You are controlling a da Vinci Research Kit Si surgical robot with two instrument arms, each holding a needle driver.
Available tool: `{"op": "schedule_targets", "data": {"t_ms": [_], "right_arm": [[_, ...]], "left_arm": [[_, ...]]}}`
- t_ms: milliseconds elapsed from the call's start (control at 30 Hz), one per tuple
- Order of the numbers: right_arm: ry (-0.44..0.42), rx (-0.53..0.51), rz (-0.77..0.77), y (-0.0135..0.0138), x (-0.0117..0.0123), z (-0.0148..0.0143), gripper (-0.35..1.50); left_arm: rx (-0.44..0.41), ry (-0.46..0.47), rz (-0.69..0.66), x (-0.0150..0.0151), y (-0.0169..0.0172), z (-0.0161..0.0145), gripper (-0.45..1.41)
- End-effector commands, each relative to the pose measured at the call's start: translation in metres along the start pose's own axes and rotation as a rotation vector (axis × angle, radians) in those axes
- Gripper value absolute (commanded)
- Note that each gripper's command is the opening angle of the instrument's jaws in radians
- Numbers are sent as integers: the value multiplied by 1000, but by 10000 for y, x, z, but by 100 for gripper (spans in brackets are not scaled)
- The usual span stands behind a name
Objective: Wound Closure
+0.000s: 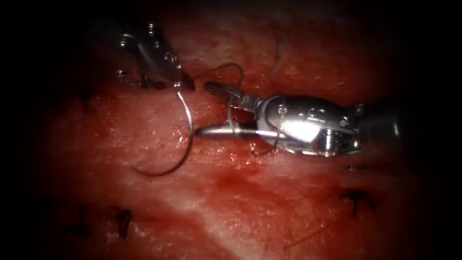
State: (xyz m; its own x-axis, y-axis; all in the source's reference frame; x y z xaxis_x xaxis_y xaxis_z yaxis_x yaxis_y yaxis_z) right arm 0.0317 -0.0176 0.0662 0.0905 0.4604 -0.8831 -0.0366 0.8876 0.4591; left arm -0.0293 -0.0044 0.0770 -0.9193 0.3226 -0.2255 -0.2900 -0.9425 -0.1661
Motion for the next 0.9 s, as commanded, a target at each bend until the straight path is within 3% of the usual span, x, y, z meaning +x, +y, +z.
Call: {"op": "schedule_targets", "data": {"t_ms": [33,200,367,533,700,900], "right_arm": [[46,2,3,0,0,4,96],[101,-51,15,8,12,-2,96],[145,-186,39,19,24,-11,91],[86,-318,50,18,19,-12,88],[20,-382,73,16,9,-14,82],[-89,-495,128,22,-21,-27,76]], "left_arm": [[-6,-3,-1,3,9,10,-45],[-11,-7,9,3,20,12,-45],[-38,-3,7,5,42,7,-45],[-55,3,11,10,70,-7,-45],[-62,3,14,16,83,-22,-45],[-79,3,17,29,94,-50,-45]]}}
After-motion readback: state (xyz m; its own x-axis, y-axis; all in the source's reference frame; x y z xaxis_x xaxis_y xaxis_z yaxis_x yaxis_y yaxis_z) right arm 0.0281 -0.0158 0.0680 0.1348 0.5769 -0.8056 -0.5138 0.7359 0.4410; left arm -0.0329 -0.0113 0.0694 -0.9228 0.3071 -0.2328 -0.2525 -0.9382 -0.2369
